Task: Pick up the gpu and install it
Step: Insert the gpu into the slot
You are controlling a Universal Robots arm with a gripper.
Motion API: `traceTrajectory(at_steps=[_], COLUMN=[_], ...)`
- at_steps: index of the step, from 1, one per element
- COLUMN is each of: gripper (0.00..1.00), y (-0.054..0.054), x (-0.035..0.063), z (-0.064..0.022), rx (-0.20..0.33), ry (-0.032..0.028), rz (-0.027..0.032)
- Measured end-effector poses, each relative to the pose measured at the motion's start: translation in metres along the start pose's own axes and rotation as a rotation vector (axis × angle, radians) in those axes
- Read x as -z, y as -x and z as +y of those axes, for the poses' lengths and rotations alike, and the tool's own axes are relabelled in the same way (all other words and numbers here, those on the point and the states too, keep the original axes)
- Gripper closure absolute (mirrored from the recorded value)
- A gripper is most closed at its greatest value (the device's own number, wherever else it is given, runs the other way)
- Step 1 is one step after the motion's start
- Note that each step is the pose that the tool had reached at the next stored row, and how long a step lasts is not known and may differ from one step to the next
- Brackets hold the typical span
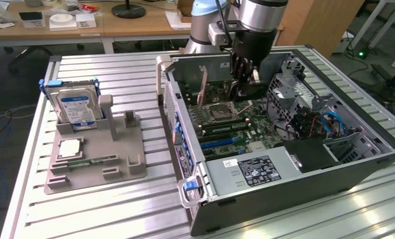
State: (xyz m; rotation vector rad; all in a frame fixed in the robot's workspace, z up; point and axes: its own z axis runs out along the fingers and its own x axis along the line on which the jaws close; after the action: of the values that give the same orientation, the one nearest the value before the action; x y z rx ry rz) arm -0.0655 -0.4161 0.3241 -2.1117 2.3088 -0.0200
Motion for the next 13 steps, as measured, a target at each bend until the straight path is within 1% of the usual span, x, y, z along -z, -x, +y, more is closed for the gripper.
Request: traceTrajectory(at_steps=[4,7,13], gripper=[0.71,0.71,0.71], y=[-0.0035,-0.0055,-0.0061], x=[-0.0039,-0.0051,-0.0101], z=[-0.0001,-0.0003,-0.0003], rx=[0.008,0.019,0.030], ry=[0.0000,0.0001,0.0000], rz=[-0.0010,-0.0011,-0.0018])
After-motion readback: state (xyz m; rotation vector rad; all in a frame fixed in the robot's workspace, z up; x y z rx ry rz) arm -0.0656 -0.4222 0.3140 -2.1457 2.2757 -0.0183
